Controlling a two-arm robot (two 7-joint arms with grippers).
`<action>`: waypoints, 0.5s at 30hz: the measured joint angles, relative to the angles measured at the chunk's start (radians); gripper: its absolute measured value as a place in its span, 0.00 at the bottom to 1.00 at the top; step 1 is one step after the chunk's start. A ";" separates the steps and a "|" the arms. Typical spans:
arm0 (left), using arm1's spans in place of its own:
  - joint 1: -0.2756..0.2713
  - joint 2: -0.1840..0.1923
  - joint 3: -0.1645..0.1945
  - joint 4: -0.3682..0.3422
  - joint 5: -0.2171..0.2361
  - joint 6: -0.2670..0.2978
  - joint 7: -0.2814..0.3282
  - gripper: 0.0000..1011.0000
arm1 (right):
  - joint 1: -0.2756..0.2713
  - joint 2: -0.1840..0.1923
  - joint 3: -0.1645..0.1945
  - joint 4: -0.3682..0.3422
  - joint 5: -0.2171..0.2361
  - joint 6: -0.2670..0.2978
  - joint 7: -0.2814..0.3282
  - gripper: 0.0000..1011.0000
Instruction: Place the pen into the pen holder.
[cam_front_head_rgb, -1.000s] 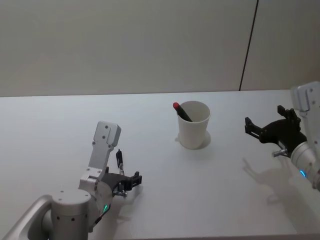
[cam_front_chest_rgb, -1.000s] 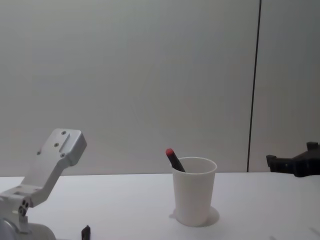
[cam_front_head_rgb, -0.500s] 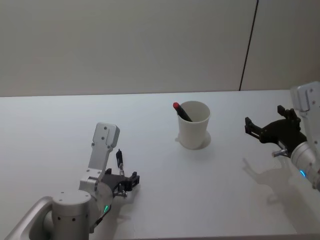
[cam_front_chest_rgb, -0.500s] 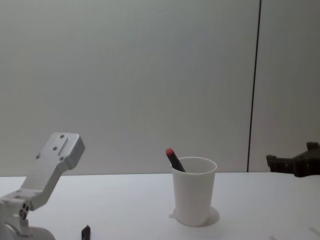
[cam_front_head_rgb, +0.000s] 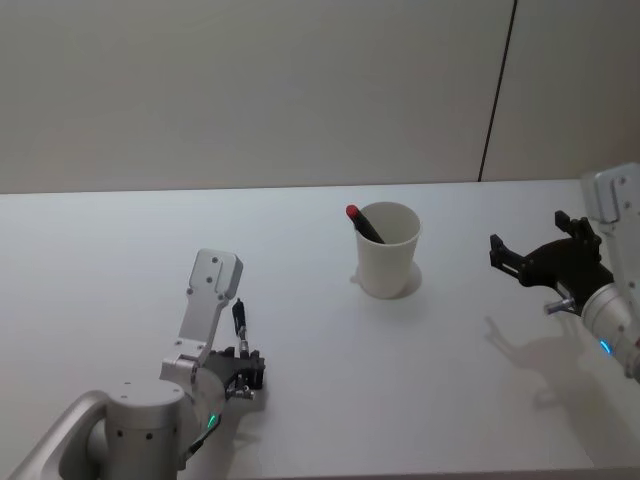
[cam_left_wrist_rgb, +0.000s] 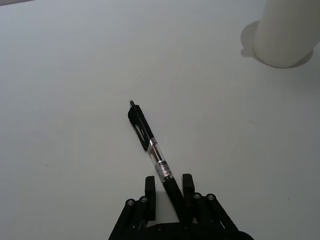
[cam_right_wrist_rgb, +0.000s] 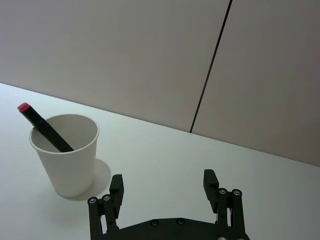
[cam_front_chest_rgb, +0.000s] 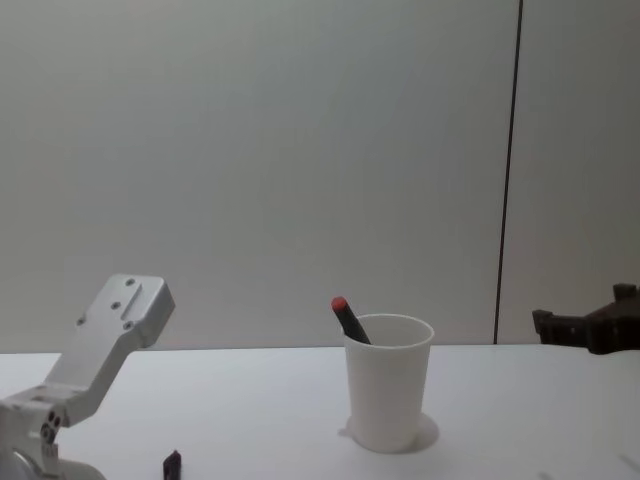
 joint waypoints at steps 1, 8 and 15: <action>0.000 0.000 0.000 -0.001 0.001 0.004 0.000 0.35 | 0.000 0.000 0.000 0.000 0.000 0.000 0.000 0.99; 0.002 0.000 -0.002 -0.010 0.011 0.032 -0.003 0.14 | 0.000 0.000 0.000 0.000 0.000 0.000 0.000 0.99; 0.007 0.000 -0.004 -0.017 0.019 0.041 -0.004 0.13 | 0.000 0.000 0.000 0.000 0.000 0.000 0.000 0.99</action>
